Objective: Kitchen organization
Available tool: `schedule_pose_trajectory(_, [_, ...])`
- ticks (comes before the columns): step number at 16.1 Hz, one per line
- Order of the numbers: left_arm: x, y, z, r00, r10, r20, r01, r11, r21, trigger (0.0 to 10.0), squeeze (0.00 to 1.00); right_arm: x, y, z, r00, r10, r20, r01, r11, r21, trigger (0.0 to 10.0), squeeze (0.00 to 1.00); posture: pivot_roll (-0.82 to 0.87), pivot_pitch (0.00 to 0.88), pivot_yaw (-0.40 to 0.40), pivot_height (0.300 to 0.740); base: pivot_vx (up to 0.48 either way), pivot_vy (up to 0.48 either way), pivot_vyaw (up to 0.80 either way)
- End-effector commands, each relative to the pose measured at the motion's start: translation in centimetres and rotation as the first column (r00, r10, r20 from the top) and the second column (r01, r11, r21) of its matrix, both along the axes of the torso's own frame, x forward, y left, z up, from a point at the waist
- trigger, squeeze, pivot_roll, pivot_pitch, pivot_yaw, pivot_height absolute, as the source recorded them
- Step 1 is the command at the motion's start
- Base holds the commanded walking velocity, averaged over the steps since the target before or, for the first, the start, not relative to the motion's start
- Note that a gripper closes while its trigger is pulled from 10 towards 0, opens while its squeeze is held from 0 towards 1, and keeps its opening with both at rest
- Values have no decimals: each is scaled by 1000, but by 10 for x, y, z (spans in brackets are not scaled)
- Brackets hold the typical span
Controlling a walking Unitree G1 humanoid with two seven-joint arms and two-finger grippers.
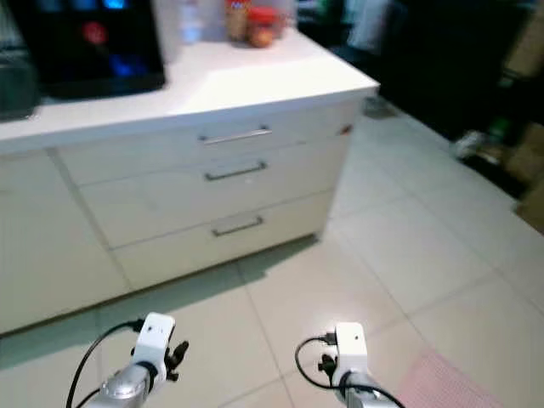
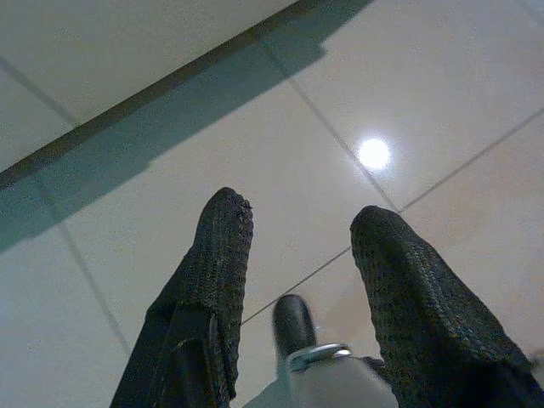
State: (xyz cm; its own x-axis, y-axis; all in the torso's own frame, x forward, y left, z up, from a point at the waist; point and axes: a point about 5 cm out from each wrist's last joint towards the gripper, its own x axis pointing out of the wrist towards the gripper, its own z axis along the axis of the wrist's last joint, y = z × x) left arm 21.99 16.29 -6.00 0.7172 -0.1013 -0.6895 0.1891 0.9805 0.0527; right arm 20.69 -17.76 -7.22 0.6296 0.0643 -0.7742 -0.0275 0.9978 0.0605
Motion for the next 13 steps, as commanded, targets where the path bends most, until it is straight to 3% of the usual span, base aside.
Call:
schedule_pose_trajectory(1, [0,-3,-1,1000,-8,-12,8,1000,6,10000,0,1,-2,1,1000,20,-2,-20,1000,-13,10000,0,135,0,-20,740,0,0,800])
schedule_pose_trajectory(13, [-22,17,-15,993,28,-113,-25,999,30,10000,0,1,4,0,998,62,-11,-62,998,-23,10000,0,132,0,-16,740,0,0,800])
